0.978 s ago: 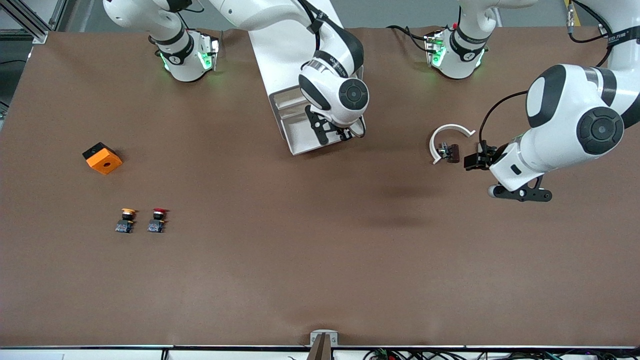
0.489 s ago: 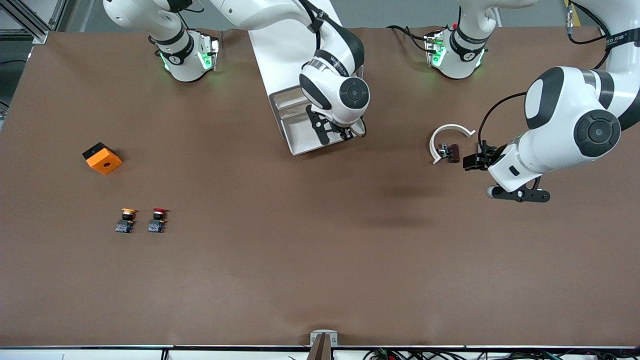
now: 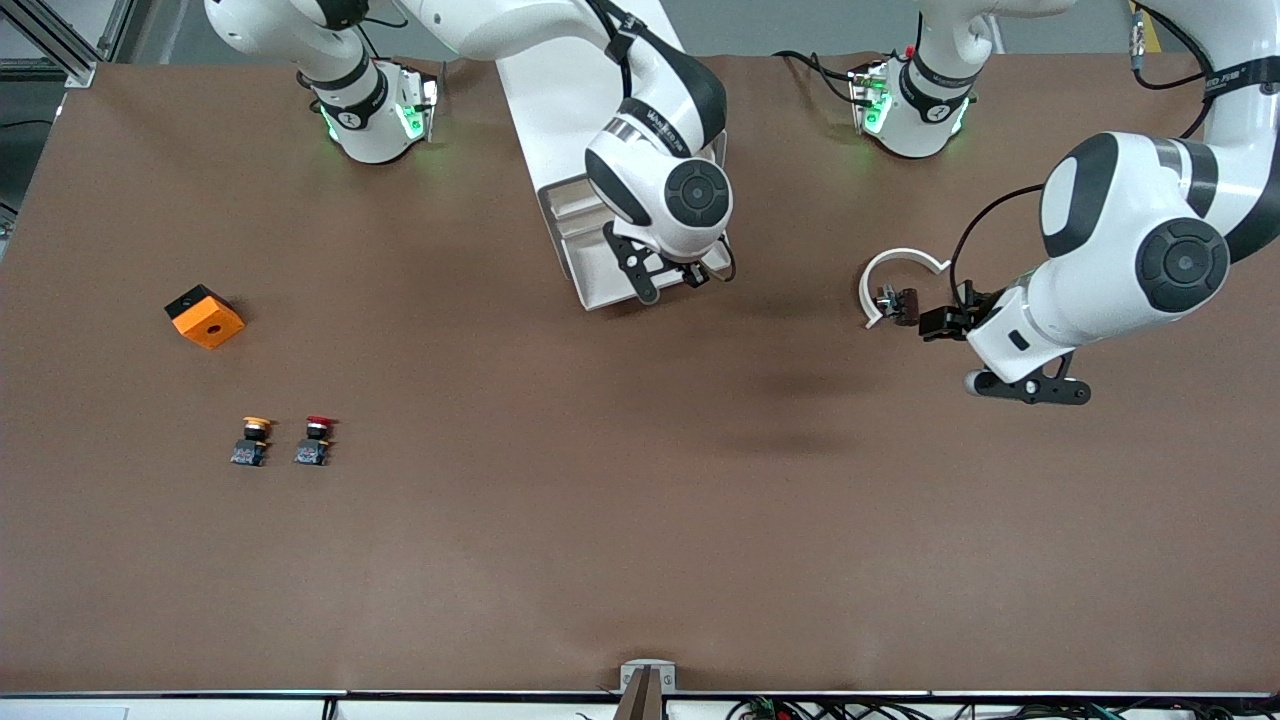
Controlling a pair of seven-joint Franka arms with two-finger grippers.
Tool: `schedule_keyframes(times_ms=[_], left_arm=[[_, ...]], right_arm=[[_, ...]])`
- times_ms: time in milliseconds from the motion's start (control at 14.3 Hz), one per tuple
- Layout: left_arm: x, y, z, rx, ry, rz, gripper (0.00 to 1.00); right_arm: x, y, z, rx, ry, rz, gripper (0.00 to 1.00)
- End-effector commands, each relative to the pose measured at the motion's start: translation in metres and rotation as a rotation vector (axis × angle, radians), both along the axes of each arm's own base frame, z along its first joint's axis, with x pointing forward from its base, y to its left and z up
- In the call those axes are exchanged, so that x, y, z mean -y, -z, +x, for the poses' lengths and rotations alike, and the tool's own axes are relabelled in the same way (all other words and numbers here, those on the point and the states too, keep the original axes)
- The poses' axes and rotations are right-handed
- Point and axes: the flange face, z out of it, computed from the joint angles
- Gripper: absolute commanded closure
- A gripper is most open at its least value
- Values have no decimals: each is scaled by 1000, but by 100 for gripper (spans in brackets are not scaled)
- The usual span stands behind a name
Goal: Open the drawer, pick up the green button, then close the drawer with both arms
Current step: 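Lift the button with the right gripper while the left gripper closes the drawer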
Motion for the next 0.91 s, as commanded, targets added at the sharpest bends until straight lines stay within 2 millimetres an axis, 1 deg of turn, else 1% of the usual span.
schedule_keyframes(times_ms=[0, 70, 279, 349, 489, 559, 629, 698, 838], left_arm=[[30, 15, 8, 25, 29, -5, 0], [44, 26, 8, 26, 23, -3, 0], [104, 54, -2, 34, -47, 20, 0], [122, 62, -6, 39, -79, 27, 0], [157, 88, -15, 44, -140, 41, 0], [184, 103, -26, 48, -169, 50, 0], [204, 116, -34, 50, -211, 60, 0], [218, 126, -39, 51, -253, 68, 0], [240, 147, -48, 44, -313, 66, 0]], right_arm=[[28, -37, 39, -41, -117, 84, 100], [45, -51, 53, -40, -180, 118, 100], [99, -80, 101, 19, -275, 172, 100], [118, -83, 115, 45, -323, 159, 100], [155, -89, 141, 86, -440, 129, 100], [175, -88, 153, 85, -482, 143, 100], [202, -93, 168, 98, -528, 164, 100], [223, -96, 180, 105, -573, 170, 100], [260, -91, 199, 114, -683, 141, 100]])
